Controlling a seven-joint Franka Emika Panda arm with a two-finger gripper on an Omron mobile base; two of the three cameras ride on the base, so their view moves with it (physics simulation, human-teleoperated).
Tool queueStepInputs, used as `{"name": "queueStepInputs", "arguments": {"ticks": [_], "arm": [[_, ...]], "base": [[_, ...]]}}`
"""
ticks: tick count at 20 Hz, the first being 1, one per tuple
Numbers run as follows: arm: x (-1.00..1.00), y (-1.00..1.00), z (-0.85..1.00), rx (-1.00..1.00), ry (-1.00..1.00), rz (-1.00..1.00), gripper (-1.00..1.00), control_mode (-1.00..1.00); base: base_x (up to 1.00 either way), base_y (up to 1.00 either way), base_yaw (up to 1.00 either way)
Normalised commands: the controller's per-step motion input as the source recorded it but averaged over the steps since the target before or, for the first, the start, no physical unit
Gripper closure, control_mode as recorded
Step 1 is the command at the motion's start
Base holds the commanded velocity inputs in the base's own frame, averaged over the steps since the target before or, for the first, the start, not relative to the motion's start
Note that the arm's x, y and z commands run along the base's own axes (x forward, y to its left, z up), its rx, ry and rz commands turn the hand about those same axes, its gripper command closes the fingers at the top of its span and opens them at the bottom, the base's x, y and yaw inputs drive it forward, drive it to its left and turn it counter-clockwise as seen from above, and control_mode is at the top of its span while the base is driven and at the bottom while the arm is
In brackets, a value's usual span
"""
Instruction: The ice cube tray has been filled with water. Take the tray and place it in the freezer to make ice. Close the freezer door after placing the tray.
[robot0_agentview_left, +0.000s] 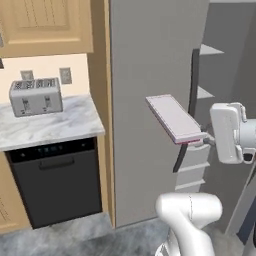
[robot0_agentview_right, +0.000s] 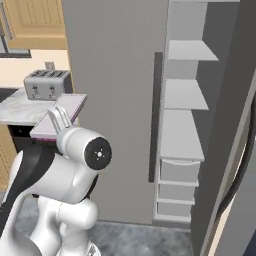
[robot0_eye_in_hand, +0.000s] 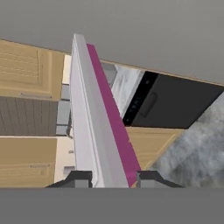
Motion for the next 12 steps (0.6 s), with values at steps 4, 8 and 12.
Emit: {"name": "queueStepInputs", "arguments": {"ticks": [4,8,12], "arm": [[0.00,0.00,0.00,0.00,0.00,0.00,1.00,1.00],[0.00,0.00,0.00,0.00,0.00,0.00,1.00,1.00],[0.00,0.00,0.00,0.00,0.00,0.00,1.00,1.00]], "base": [[0.00,-0.21,-0.20],[0.00,-0.14,-0.21],[0.00,-0.18,-0.22]]}}
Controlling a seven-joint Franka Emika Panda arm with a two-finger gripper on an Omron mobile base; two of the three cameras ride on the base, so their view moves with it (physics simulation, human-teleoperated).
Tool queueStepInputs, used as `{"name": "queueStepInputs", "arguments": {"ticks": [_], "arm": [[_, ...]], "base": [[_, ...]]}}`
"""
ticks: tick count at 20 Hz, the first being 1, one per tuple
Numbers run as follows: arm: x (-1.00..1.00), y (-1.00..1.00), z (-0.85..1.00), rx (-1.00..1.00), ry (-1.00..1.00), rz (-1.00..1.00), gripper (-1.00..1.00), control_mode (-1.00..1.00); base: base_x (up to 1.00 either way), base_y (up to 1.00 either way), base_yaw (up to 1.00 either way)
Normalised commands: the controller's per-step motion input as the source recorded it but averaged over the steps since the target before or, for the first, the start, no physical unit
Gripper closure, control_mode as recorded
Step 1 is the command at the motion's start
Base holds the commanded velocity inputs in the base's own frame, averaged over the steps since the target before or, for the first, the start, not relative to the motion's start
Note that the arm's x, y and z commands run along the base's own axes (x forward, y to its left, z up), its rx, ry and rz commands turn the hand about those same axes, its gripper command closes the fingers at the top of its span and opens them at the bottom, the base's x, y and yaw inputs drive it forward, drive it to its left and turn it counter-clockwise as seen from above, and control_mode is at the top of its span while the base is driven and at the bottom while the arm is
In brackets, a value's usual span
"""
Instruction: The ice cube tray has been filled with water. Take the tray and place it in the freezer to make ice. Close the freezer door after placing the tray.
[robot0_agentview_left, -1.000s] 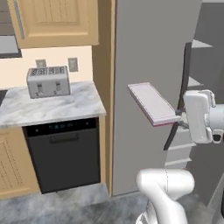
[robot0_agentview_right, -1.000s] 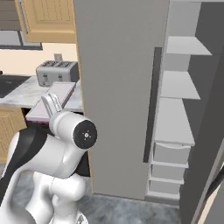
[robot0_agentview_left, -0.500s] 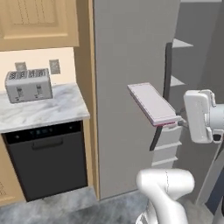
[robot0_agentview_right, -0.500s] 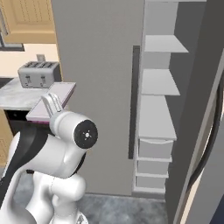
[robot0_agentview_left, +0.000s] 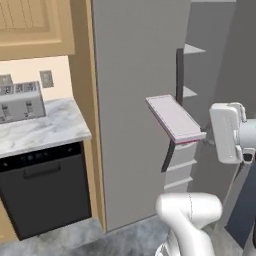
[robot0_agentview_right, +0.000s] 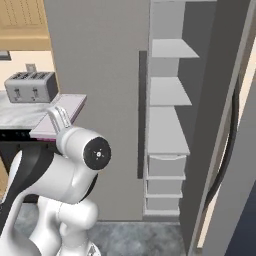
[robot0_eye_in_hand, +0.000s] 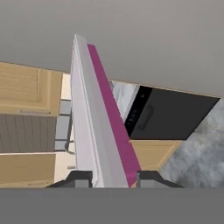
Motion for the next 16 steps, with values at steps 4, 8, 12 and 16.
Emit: {"name": "queueStepInputs", "arguments": {"ticks": [4,8,12,16], "arm": [[0.00,0.00,0.00,0.00,0.00,0.00,1.00,1.00],[0.00,0.00,0.00,0.00,0.00,0.00,1.00,1.00],[0.00,0.00,0.00,0.00,0.00,0.00,1.00,1.00],[0.00,0.00,0.00,0.00,0.00,0.00,1.00,1.00]], "base": [[0.00,-0.29,-0.21],[0.00,-0.39,-0.19],[0.00,-0.41,-0.19],[0.00,-0.42,-0.19]]}}
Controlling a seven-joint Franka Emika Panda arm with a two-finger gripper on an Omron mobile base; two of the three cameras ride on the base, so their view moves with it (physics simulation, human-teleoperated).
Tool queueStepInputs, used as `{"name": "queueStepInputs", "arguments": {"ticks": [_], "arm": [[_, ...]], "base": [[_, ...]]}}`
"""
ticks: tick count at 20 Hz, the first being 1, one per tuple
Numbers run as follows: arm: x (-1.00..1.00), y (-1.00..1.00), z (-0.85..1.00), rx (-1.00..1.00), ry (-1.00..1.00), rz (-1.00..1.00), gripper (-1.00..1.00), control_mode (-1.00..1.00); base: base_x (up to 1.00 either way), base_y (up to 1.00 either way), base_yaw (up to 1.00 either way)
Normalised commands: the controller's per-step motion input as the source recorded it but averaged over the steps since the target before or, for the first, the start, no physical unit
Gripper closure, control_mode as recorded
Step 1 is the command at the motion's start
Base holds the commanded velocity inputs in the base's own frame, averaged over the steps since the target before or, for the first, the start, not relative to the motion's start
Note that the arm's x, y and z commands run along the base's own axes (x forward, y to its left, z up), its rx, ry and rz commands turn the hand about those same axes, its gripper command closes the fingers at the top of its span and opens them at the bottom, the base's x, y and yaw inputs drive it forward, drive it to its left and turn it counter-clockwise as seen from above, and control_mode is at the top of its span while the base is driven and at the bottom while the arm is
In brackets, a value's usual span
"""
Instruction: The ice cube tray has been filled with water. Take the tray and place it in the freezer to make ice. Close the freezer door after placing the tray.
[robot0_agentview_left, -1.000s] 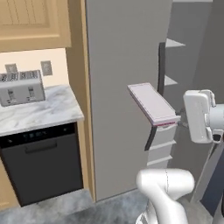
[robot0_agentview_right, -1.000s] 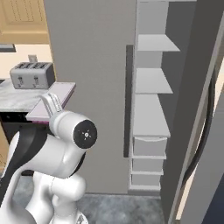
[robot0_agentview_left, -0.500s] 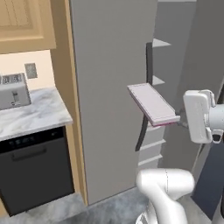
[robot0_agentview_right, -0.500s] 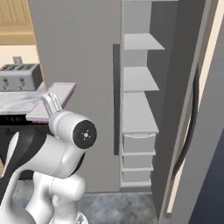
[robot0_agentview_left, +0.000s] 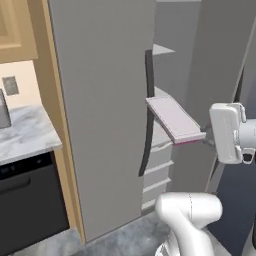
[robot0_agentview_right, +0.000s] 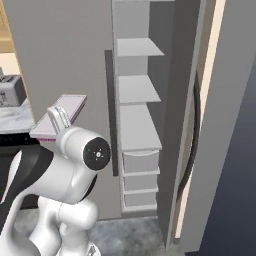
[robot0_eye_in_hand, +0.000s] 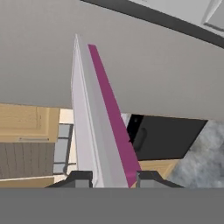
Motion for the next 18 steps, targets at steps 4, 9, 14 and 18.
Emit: {"name": "queueStepInputs", "arguments": {"ticks": [4,9,14,18], "arm": [[0.00,0.00,0.00,0.00,0.00,0.00,1.00,1.00],[0.00,0.00,0.00,0.00,0.00,0.00,1.00,1.00],[0.00,0.00,0.00,0.00,0.00,0.00,1.00,1.00],[0.00,0.00,0.00,0.00,0.00,0.00,1.00,1.00]], "base": [[0.00,-0.42,-0.19],[0.00,-0.40,-0.19],[0.00,-0.35,-0.18],[0.00,-0.18,-0.17]]}}
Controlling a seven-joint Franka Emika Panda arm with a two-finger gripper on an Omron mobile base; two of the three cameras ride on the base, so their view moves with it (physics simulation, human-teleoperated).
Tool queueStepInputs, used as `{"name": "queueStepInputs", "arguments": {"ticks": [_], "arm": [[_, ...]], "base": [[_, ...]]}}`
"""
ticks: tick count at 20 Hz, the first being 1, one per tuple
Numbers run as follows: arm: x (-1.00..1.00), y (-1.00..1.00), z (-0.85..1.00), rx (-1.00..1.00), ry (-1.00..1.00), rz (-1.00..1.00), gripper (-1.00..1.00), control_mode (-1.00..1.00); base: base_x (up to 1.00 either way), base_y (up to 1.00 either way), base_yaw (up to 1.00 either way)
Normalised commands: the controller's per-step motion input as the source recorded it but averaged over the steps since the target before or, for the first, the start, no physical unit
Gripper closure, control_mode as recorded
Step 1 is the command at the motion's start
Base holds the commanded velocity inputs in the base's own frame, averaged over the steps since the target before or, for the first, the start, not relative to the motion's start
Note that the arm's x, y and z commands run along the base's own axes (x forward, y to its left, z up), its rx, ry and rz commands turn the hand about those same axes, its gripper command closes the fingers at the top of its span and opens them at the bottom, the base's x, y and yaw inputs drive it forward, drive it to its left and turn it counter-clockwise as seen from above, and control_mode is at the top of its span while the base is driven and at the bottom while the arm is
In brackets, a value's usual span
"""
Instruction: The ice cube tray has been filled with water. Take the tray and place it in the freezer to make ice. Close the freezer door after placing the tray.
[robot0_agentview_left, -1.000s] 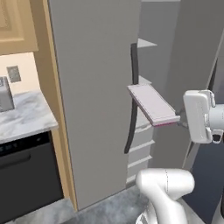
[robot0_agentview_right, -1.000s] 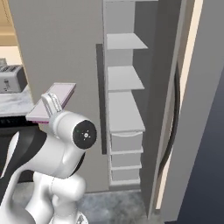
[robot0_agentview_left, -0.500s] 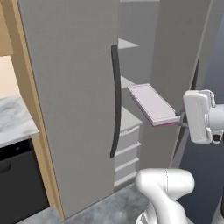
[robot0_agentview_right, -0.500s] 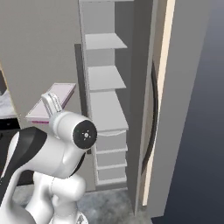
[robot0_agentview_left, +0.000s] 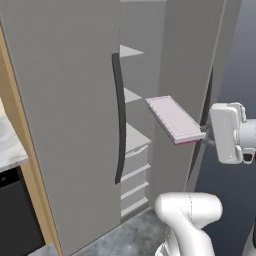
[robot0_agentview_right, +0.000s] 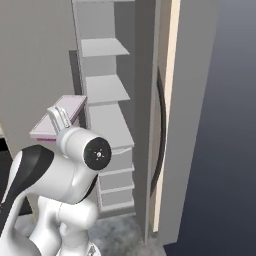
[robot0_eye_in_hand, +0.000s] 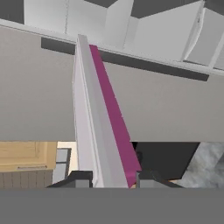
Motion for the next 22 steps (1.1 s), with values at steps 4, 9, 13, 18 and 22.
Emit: {"name": "queueStepInputs", "arguments": {"ticks": [4,9,13,18,22], "arm": [[0.00,0.00,0.00,0.00,0.00,0.00,1.00,1.00],[0.00,0.00,0.00,0.00,0.00,0.00,1.00,1.00],[0.00,0.00,0.00,0.00,0.00,0.00,1.00,1.00],[0.00,0.00,0.00,0.00,0.00,0.00,1.00,1.00],[0.00,0.00,0.00,0.00,0.00,0.00,1.00,1.00]], "base": [[0.03,0.00,-0.13],[0.21,0.00,-0.11],[0.33,0.00,-0.10],[0.39,0.00,-0.09],[0.42,0.00,-0.09]]}}
